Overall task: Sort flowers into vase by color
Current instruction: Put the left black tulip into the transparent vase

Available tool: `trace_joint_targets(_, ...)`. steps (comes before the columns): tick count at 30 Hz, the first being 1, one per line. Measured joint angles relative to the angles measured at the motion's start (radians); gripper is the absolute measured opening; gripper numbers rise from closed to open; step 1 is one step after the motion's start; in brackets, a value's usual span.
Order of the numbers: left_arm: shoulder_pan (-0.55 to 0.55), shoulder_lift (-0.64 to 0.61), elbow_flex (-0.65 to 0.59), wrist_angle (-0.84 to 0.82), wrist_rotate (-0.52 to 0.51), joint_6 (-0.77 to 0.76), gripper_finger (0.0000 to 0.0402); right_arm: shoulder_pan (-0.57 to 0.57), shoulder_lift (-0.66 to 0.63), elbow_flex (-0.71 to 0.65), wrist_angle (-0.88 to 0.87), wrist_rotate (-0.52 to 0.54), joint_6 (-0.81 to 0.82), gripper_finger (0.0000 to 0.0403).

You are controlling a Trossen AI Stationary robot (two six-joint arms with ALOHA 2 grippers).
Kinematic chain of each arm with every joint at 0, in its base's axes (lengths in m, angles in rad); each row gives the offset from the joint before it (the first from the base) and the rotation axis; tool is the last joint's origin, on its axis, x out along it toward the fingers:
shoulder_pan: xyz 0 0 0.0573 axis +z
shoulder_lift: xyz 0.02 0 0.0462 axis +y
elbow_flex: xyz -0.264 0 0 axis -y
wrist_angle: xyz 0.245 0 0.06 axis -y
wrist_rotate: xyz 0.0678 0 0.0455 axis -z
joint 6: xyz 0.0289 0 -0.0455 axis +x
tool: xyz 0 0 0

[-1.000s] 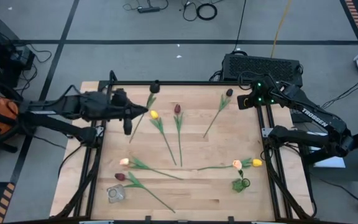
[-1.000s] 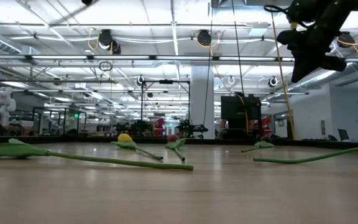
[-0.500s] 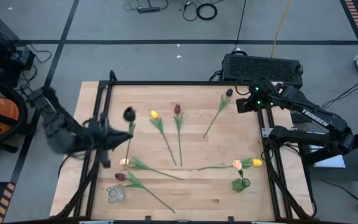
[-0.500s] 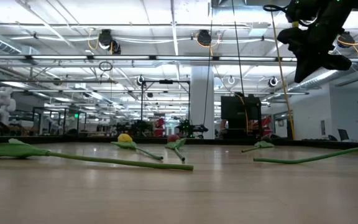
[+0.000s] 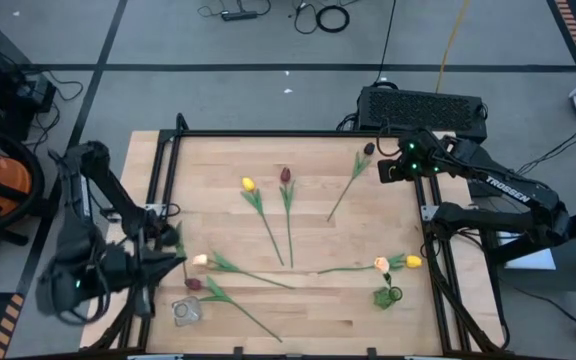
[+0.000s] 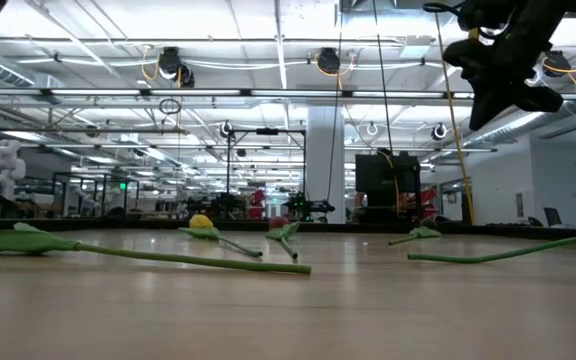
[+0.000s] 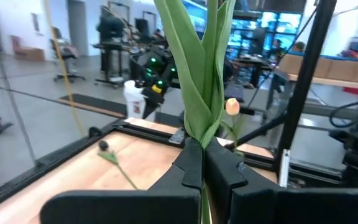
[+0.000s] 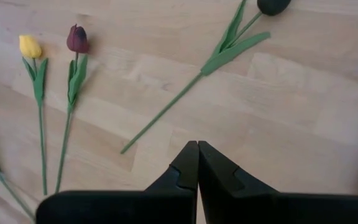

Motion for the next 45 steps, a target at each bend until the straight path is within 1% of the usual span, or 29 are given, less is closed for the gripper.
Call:
trace_joint_targets(1, -0.019, 0.016, 0.0, -0.001, -0.019, -0.013, 0.0003, 0.004, 0.0, 0.0, 0.001, 0.0, 0.006, 0.0)
trace_joint_targets(6, -0.073, 0.076, 0.0, -0.005, -0.025, -0.093, 0.0003, 0.023, 0.0, 0.0, 0.002, 0.0, 0.035, 0.0)
trace_joint_targets(10, -0.085, 0.112, 0.0, -0.012, -0.027, -0.094, 0.0003, 0.041, 0.0, 0.0, 0.002, 0.0, 0.06, 0.0)
trace_joint_targets(12, -0.088, 0.125, 0.0, -0.034, -0.027, -0.091, 0.0003, 0.053, 0.0, 0.0, 0.003, 0.0, 0.071, 0.0)
trace_joint_targets(14, -0.088, 0.138, 0.0, -0.095, -0.027, -0.129, 0.0003, 0.065, 0.0, 0.0, 0.003, 0.0, 0.08, 0.0)
trace_joint_targets(16, -0.094, 0.144, 0.0, -0.191, -0.027, -0.215, 0.0003, 0.076, 0.0, 0.0, 0.003, 0.0, 0.081, 0.0)
trace_joint_targets(17, -0.098, 0.145, 0.0, -0.255, -0.027, -0.282, 0.0003, 0.083, 0.0, 0.0, 0.003, 0.0, 0.082, 0.0)
trace_joint_targets(21, -0.118, 0.146, 0.0, -0.538, -0.027, -0.615, 0.0003, 0.109, 0.0, 0.0, 0.005, 0.0, 0.111, 0.0)
trace_joint_targets(23, -0.129, 0.146, 0.0, -0.645, -0.027, -0.749, 0.0003, 0.12, 0.0, 0.0, 0.011, 0.0, 0.12, 0.0)
trace_joint_targets(25, -0.134, 0.146, 0.0, -0.704, -0.026, -0.842, 0.0003, 0.131, 0.0, 0.0, 0.016, 0.003, 0.132, 0.0)
trace_joint_targets(30, -0.148, 0.138, 0.0, -0.743, -0.025, -0.86, 0.0003, 0.147, 0.0, 0.0, 0.038, 0.005, 0.133, 0.0)
trace_joint_targets(34, -0.168, 0.092, 0.001, -0.76, -0.022, -0.864, 0.0003, 0.152, 0.0, 0.0, 0.054, 0.007, 0.133, 0.0)
trace_joint_targets(39, -0.159, 0.039, 0.0, -0.771, -0.02, -0.808, 0.0003, 0.152, 0.002, 0.0, 0.079, 0.025, 0.137, 0.0)
trace_joint_targets(43, -0.166, 0.02, 0.0, -0.773, 0.031, -0.804, 0.0003, 0.152, 0.003, 0.0, 0.086, 0.029, 0.157, 0.0)
trace_joint_targets(45, -0.169, 0.021, 0.0, -0.779, 0.037, -0.804, 0.0003, 0.152, 0.003, 0.0, 0.085, 0.029, 0.157, 0.0)
